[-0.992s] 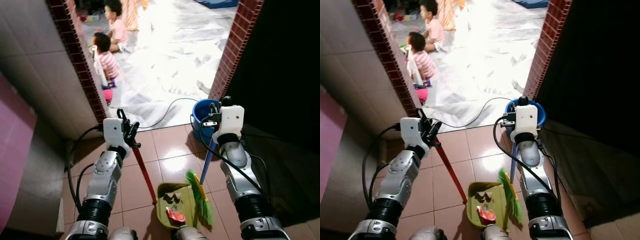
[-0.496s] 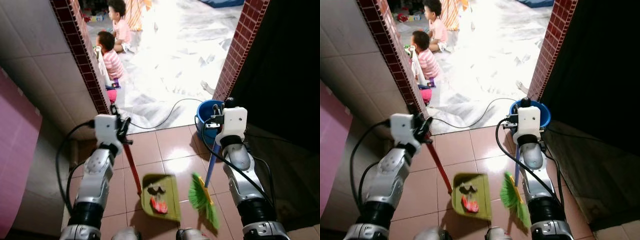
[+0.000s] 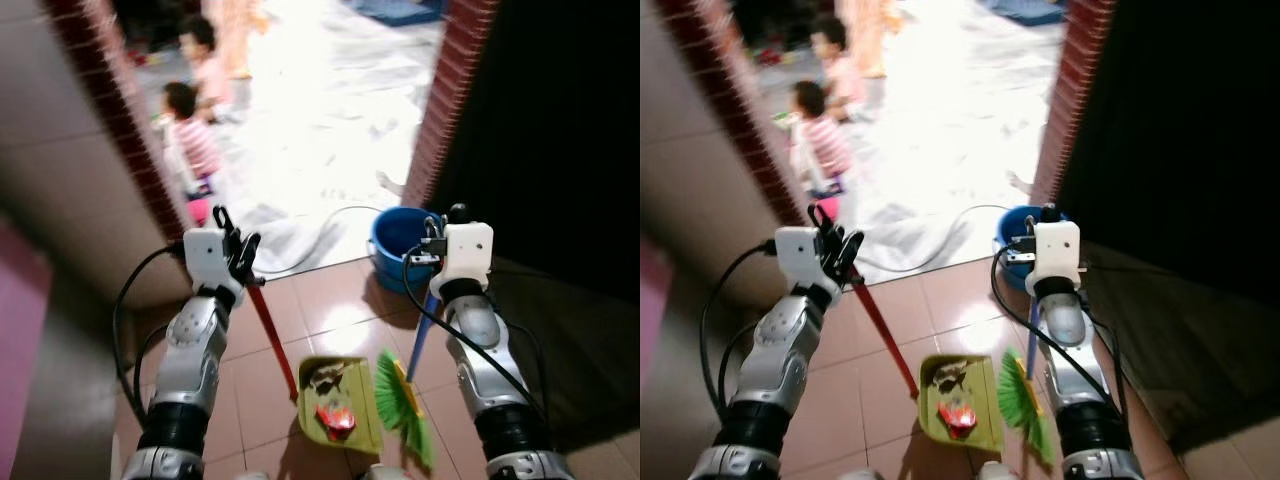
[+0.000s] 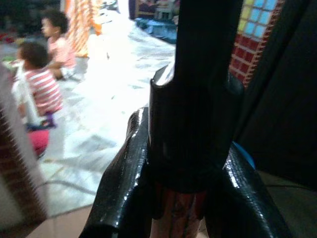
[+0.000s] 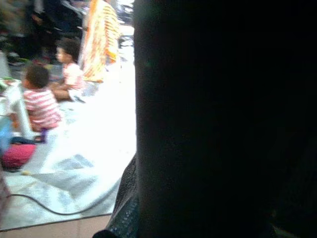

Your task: Sweep floor

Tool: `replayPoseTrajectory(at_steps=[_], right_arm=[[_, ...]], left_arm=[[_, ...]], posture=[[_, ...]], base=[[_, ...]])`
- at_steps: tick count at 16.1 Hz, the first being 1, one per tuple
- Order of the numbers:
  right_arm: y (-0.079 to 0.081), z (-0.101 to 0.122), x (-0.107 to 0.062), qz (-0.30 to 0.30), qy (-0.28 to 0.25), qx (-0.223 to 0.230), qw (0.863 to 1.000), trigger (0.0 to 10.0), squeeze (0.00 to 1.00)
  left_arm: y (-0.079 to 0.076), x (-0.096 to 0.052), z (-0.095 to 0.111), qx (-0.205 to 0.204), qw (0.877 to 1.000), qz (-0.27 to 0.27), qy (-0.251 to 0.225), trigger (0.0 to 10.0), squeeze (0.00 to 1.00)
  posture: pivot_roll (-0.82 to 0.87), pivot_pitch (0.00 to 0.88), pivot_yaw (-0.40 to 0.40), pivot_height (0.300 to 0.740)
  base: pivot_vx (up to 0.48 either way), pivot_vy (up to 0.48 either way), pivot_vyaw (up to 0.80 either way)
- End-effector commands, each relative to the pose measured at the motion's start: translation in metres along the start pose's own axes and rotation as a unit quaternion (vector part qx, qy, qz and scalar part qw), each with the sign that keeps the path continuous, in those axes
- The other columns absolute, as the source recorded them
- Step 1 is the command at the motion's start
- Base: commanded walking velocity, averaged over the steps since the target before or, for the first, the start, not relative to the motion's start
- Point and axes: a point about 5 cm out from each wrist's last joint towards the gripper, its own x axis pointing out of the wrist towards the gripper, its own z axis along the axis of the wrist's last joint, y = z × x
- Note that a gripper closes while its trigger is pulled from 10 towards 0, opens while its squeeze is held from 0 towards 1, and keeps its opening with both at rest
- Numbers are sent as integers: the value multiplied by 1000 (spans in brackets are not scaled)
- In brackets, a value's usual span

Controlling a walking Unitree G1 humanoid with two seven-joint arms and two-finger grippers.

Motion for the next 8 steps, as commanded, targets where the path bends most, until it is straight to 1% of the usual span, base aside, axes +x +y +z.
replayPoseTrajectory(at_steps=[1,4,6,8], right_arm=[[3,4,2,8,-5,-5,1000,10000,0],[3,6,6,9,-7,-5,1000,10000,0],[2,7,8,14,-8,-11,1000,10000,0],[1,5,8,14,-3,-15,1000,10000,0]], left_arm=[[4,5,19,-13,999,6,-40,10000,0],[2,8,27,-23,998,4,-53,10000,0],[2,13,40,-44,996,13,-74,10000,0],[3,14,47,-59,995,15,-85,10000,0]], posture=[[-68,0,71,740],[-68,0,62,740],[-68,0,58,740],[-68,0,56,740]], base=[[289,0,-800],[327,0,-617],[352,0,0],[352,0,0]])
